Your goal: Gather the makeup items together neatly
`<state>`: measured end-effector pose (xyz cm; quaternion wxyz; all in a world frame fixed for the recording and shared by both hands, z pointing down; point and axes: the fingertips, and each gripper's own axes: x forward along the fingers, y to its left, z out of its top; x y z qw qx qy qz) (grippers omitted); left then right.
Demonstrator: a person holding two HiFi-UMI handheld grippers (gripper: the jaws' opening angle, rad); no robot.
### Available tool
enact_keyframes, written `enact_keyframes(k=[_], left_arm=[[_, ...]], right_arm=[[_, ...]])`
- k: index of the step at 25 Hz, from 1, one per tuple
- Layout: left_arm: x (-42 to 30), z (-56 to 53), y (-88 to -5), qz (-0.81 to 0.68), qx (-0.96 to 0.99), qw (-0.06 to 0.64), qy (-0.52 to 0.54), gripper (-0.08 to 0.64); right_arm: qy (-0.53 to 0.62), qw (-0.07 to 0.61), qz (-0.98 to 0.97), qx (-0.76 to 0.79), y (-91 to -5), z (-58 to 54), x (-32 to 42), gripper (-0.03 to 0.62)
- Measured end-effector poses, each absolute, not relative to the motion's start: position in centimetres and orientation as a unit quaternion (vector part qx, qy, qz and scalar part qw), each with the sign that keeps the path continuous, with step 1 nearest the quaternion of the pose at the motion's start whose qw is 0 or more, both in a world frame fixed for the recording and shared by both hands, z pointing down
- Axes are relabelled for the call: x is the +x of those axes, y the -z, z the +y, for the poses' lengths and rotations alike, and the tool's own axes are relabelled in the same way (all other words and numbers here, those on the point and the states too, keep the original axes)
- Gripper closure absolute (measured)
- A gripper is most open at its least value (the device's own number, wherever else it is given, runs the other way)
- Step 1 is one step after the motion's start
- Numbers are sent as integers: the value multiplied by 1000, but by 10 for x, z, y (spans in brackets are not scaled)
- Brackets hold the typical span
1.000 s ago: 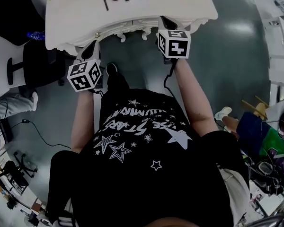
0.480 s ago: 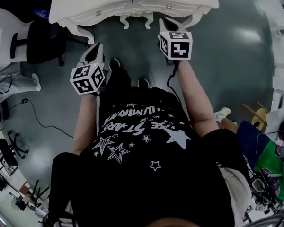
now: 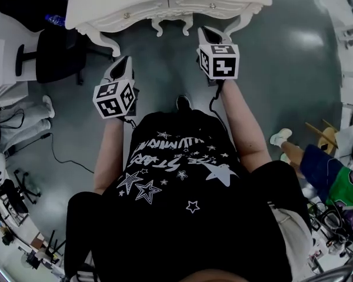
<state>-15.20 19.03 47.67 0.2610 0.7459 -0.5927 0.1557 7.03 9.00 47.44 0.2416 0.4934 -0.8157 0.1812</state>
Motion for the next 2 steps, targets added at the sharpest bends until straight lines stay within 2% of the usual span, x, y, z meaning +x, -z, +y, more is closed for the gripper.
enact_keyframes(k=[2], left_arm=[[-159,192,-479,-595,741,260,-172,560]], right_arm=[[-182,245,-811,499,-474,96,65,565]])
